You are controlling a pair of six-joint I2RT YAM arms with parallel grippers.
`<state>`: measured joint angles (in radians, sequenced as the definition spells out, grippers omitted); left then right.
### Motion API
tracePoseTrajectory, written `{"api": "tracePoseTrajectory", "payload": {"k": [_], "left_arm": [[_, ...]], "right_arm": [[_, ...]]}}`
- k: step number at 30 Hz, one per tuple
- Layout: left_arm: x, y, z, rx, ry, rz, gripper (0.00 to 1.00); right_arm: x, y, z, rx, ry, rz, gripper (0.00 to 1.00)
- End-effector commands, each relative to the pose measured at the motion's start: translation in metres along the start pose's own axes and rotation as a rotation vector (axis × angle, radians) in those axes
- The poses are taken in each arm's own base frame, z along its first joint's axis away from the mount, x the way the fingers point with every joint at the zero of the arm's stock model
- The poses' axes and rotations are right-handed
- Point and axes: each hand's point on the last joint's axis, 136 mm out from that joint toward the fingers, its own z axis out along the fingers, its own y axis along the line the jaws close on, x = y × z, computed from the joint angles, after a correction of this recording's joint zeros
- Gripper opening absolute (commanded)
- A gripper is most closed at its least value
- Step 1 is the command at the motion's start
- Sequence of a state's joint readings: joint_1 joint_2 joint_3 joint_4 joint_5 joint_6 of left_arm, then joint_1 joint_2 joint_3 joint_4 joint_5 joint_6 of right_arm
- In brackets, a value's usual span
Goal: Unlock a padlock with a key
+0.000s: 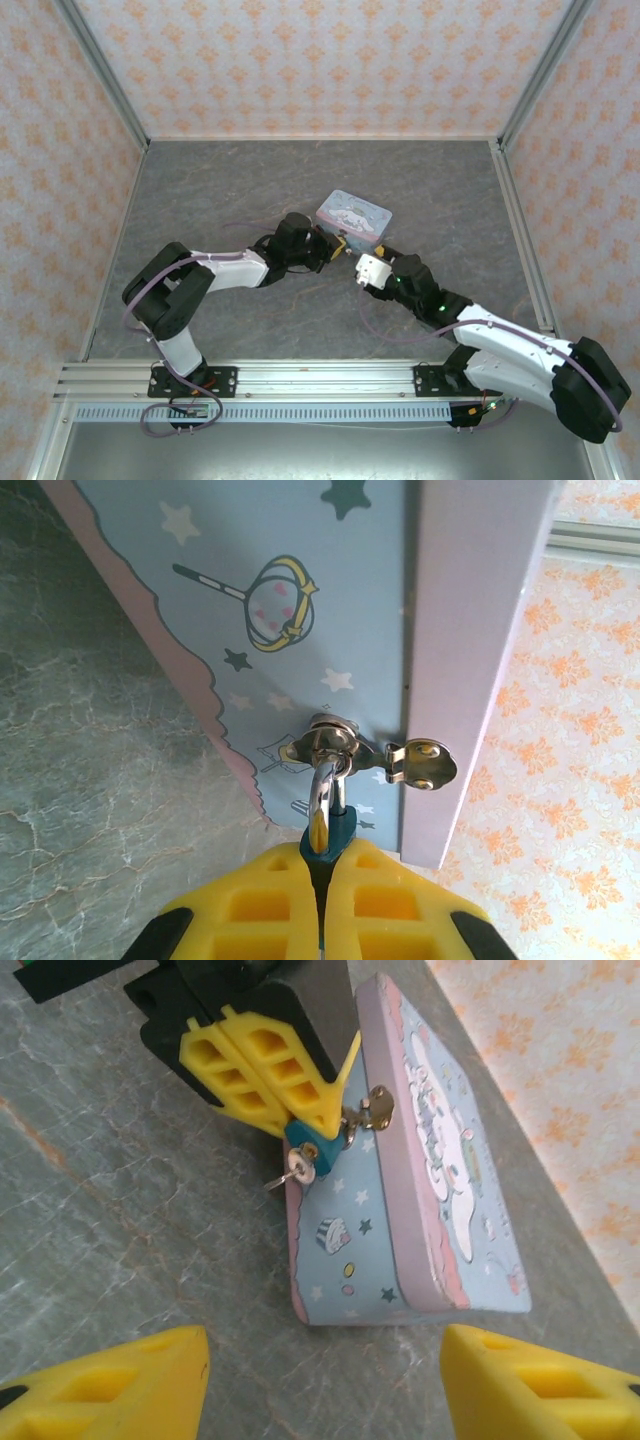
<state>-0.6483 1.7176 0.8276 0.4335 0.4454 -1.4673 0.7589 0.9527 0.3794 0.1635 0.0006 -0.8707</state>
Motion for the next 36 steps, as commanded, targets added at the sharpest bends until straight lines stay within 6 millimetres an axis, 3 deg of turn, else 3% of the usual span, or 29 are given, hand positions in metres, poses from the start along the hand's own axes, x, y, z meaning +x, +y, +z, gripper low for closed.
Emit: {"api": "tracePoseTrajectory", "payload": {"k": [1,9,23,36], "left_arm": [[0.01,-0.032,-0.009,0.064,0.025,0.038,0.0],[0.014,-0.036,-0.008,0.066,0.038,0.046,0.0],[0.016,-0.037,-0.008,0.06,0.042,0.049,0.0],[0.017,-0.035,-0.007,0.049,0.044,0.05,0.0]], "right_arm": [[-0.015,-0.013,0.004,0.071,-0.053,-0.047,0.62],[-0.022,-0.007,0.023,0.044,-0.06,-0.04,0.6],[-0.024,-0.003,0.051,0.048,-0.049,-0.001,0.4],[-0.029,-0.001,0.052,0.033,-0.07,0.042,0.2]]}}
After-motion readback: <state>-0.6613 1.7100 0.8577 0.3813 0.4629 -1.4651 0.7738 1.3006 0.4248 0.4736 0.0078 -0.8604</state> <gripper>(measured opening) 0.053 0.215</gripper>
